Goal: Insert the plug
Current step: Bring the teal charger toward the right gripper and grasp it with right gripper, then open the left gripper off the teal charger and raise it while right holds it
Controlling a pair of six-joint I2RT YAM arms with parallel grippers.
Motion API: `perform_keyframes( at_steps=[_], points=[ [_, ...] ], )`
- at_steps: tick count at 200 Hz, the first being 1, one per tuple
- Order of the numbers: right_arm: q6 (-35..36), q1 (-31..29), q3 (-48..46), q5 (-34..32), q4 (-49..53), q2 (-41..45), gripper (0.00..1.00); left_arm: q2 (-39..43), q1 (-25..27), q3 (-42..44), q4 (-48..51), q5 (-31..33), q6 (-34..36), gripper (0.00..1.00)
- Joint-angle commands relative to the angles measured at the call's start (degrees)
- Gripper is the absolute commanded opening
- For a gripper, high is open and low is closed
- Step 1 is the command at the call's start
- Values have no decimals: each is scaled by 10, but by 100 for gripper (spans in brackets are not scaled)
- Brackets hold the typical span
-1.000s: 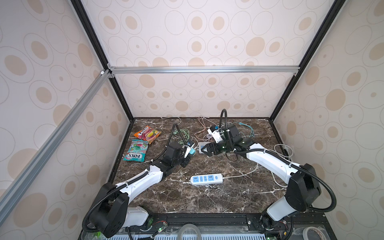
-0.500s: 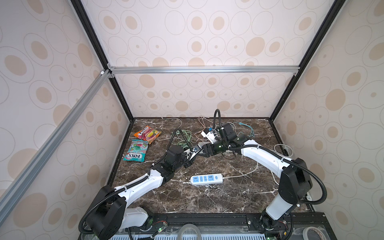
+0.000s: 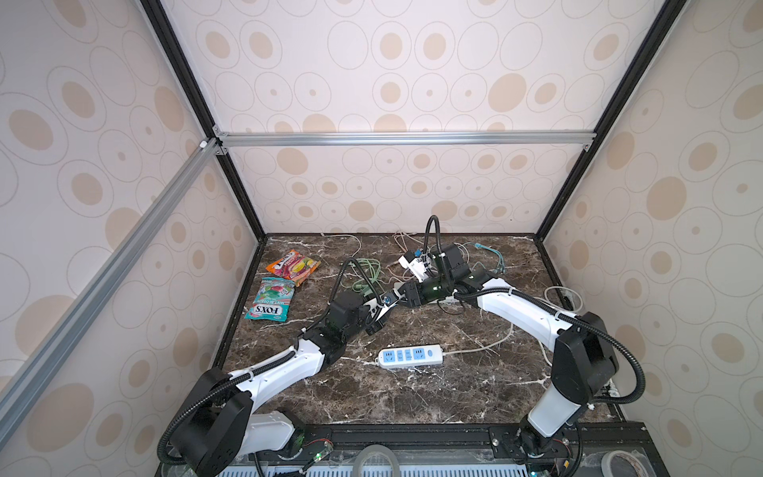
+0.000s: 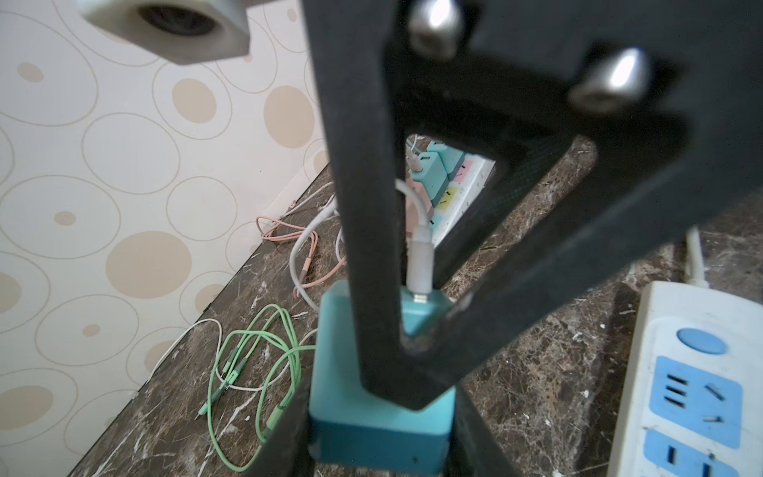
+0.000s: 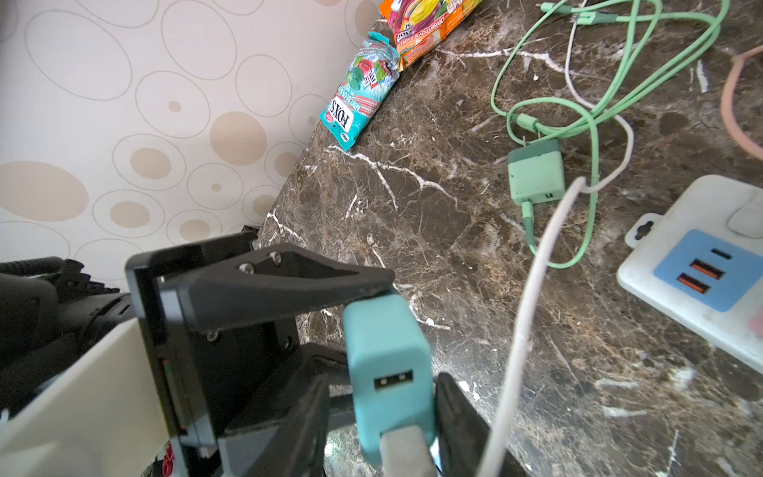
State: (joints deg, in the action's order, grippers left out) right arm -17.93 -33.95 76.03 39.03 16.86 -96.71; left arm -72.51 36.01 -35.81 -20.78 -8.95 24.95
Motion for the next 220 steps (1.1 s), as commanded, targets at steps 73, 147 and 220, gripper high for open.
perform_keyframes(
  at_steps=[73,147,220],
  points=[
    [62,-3,12,12,30,24,2,11,4,15,-80,50,-33,60],
    [209,-3,135,13,171,62,1,-28,-75,26,-178,31,-188,99],
    [206,-5,147,38,166,107,2,-196,-74,-54,-292,18,-186,88]
  ],
)
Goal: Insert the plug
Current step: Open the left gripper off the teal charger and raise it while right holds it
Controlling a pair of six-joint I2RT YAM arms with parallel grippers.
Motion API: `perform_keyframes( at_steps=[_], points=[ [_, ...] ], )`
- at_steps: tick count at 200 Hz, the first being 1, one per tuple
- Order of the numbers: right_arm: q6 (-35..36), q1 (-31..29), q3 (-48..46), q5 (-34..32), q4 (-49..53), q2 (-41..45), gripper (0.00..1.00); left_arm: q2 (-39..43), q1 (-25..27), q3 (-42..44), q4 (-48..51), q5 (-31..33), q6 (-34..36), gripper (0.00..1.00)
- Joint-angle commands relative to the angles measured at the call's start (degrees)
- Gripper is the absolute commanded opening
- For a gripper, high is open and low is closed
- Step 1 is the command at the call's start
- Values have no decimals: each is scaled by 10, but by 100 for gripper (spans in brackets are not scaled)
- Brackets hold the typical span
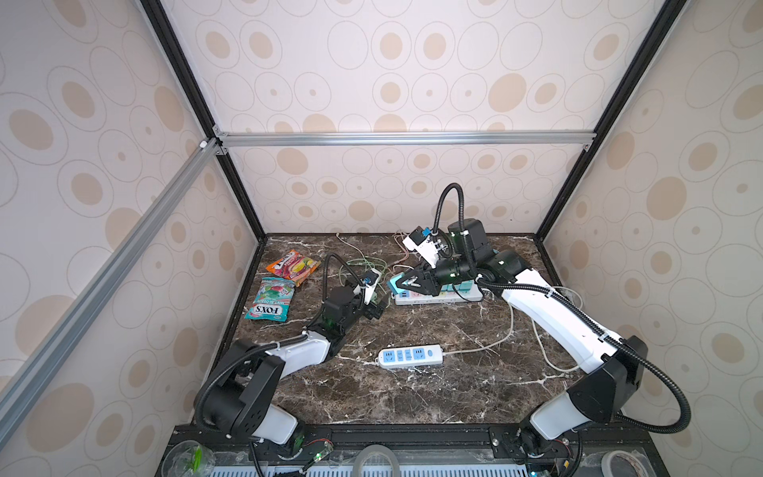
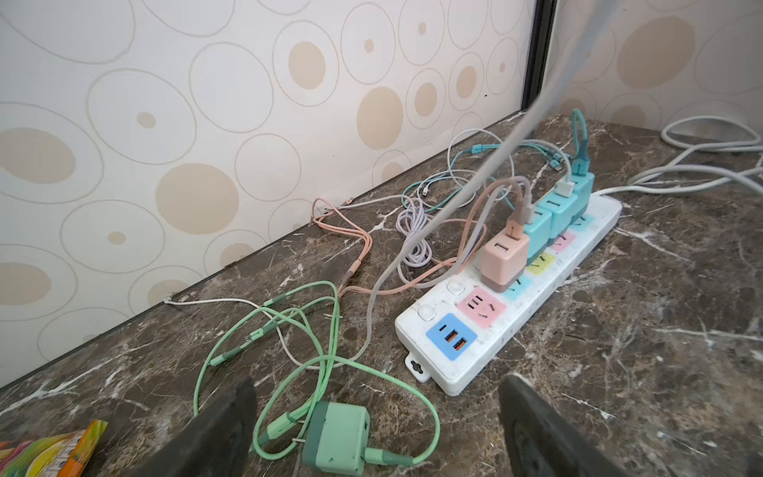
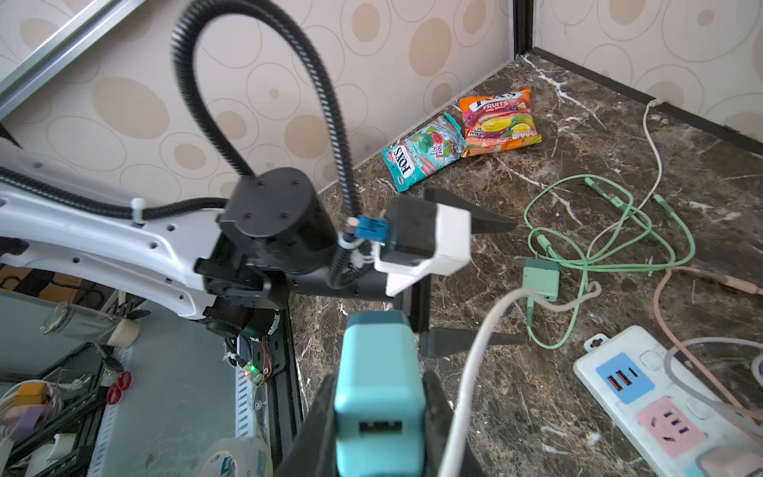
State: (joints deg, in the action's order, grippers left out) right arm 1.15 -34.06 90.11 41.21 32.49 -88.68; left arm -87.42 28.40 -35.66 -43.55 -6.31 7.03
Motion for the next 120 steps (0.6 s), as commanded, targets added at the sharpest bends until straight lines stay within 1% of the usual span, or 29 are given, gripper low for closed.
perform_keyframes(
  at_steps=[1,13,33,47,60,70,85,96,105,120],
  points=[
    [16,-4,6,15,10,28,2,-50,2,-57,-65,-8,-6,88],
    [18,-5,3,17,12,36,2,-82,2,-80,-81,2,-9,86],
    [19,-4,-5,18,12,52,2,-136,1,-116,-104,59,-11,81],
    [18,-4,-10,15,10,67,2,-169,2,-137,-119,88,-9,75],
    [19,-5,-15,10,9,82,2,-191,1,-150,-136,94,-8,68],
    [21,-4,-20,3,10,92,2,-202,1,-160,-143,91,-4,59],
    [24,-4,-30,-8,11,109,2,-206,2,-174,-143,100,5,37],
    [30,-4,-41,-15,15,121,2,-199,1,-181,-145,113,14,25],
    [43,-4,-49,-16,23,128,2,-185,1,-183,-149,113,18,19],
    [67,-5,-63,-16,37,137,2,-151,0,-186,-142,91,22,13]
  ],
)
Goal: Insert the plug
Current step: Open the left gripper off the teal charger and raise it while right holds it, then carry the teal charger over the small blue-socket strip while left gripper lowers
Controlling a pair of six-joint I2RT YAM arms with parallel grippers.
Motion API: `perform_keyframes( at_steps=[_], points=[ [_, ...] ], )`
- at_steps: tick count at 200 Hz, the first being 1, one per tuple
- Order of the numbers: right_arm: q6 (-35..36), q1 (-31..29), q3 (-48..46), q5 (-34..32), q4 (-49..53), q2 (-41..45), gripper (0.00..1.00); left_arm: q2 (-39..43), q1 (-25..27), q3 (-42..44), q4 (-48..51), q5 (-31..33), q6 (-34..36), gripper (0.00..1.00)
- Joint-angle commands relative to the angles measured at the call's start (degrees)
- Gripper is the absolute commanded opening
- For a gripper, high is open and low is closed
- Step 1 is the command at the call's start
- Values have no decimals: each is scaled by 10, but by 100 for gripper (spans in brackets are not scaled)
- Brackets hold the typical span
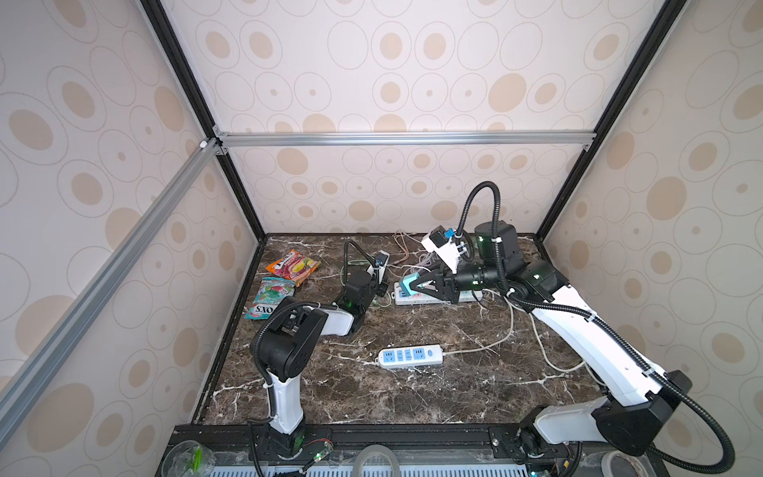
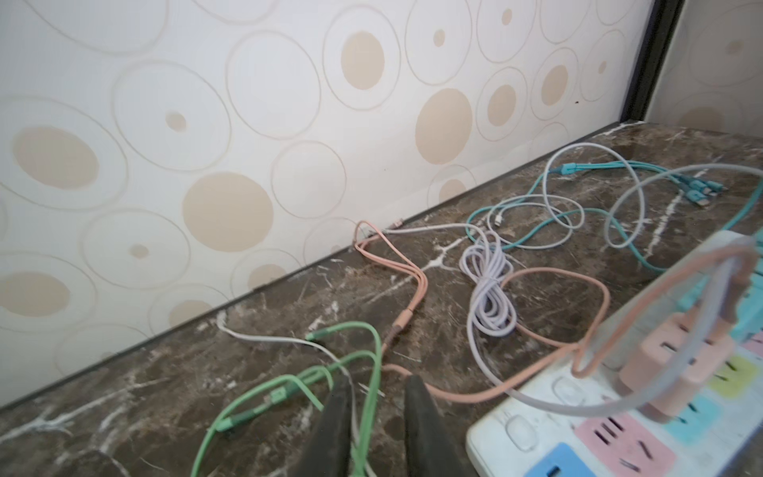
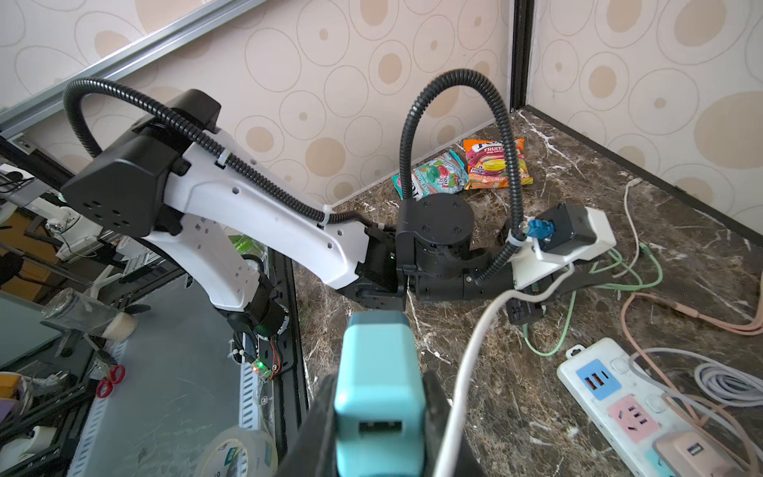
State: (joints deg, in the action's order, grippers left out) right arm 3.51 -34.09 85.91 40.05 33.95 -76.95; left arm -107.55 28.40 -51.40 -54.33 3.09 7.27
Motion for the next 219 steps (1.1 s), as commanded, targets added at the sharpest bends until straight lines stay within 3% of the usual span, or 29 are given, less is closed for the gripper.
perform_keyframes(
  at_steps=[1,36,63,107,125,162,192,219],
  points=[
    [44,-4,-22,-5,23,20,2,52,0,-30,-34,-5,19,13],
    [85,-4,-44,-22,36,29,3,136,1,-50,41,-49,-2,0],
    [118,-4,-55,-53,43,30,3,190,3,-88,139,-26,-71,0],
    [188,-4,-100,-104,52,46,2,207,34,-213,341,-102,-84,0],
    [202,-4,-120,-123,51,58,2,214,61,-232,346,-103,-77,0],
    [216,-3,-166,-160,40,93,1,206,110,-279,334,-178,-112,0],
    [217,-3,-191,-179,30,130,1,194,179,-353,379,-159,-73,0],
    [217,-3,-217,-194,5,166,1,201,224,-380,406,-81,-30,0]
  ],
)
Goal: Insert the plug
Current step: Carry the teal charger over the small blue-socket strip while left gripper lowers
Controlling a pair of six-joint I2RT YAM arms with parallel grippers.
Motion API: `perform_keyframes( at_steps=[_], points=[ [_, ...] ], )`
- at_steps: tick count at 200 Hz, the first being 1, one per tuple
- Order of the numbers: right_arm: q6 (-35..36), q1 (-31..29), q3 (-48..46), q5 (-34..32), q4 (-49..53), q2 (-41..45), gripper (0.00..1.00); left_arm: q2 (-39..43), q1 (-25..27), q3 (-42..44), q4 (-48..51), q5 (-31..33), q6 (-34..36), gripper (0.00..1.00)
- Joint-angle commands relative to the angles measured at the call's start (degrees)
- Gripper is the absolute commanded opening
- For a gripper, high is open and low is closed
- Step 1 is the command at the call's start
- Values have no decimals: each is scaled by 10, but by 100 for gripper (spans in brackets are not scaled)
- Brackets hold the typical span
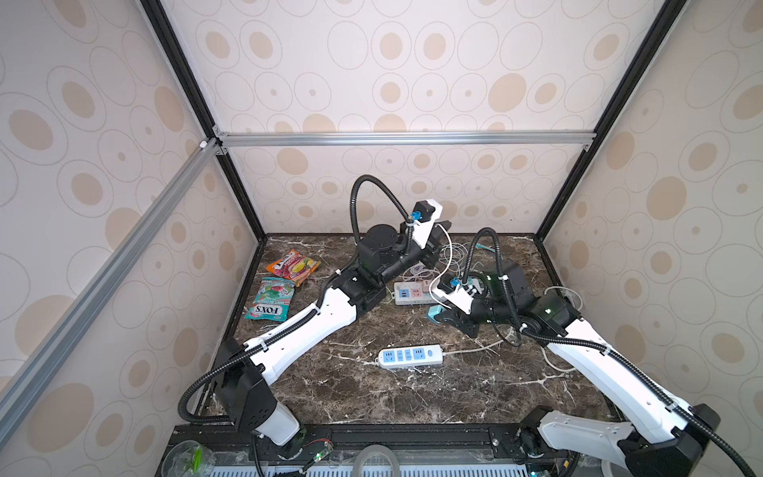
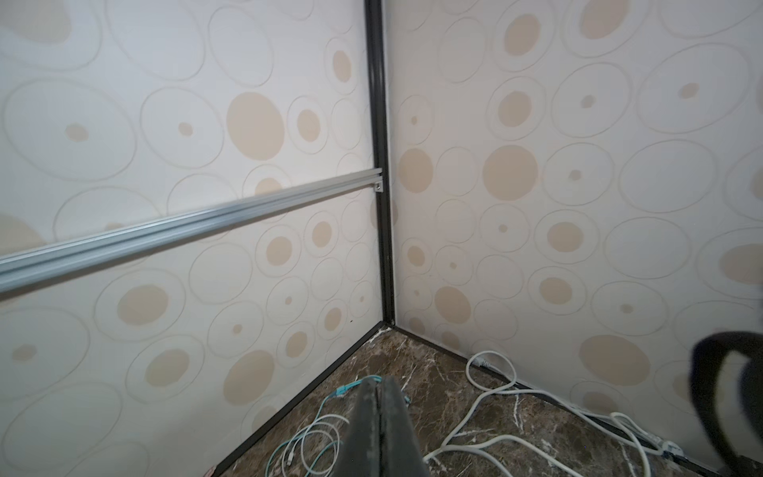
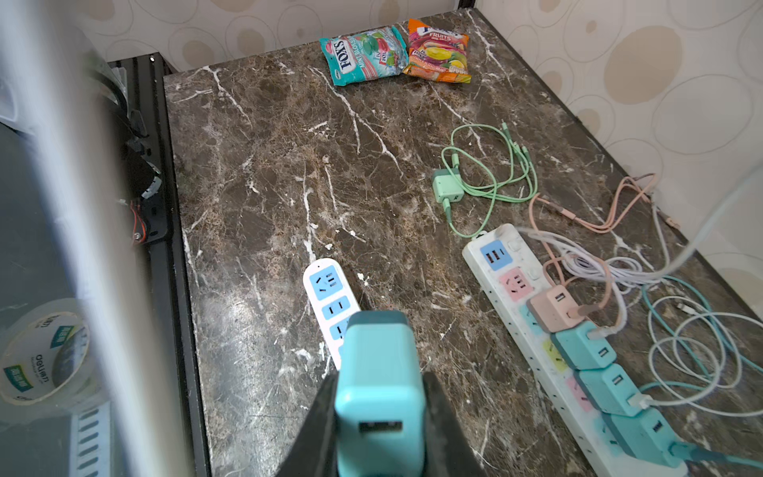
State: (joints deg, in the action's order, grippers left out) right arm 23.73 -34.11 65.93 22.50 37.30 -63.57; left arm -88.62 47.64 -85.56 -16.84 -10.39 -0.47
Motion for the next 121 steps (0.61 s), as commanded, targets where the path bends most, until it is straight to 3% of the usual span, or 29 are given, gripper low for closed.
perform_keyframes(
  at_steps=[1,28,76,121],
  points=[
    [15,-3,-18,-18,-29,34,1,13,33,-38,31,58,49,0],
    [19,-2,-33,-21,-40,59,1,33,42,-44,44,114,50,0],
    [41,-3,-55,-18,-37,83,1,2,45,-78,89,29,9,0],
    [50,-2,-83,-43,-33,92,0,-94,49,-146,104,-18,-5,0]
  ],
)
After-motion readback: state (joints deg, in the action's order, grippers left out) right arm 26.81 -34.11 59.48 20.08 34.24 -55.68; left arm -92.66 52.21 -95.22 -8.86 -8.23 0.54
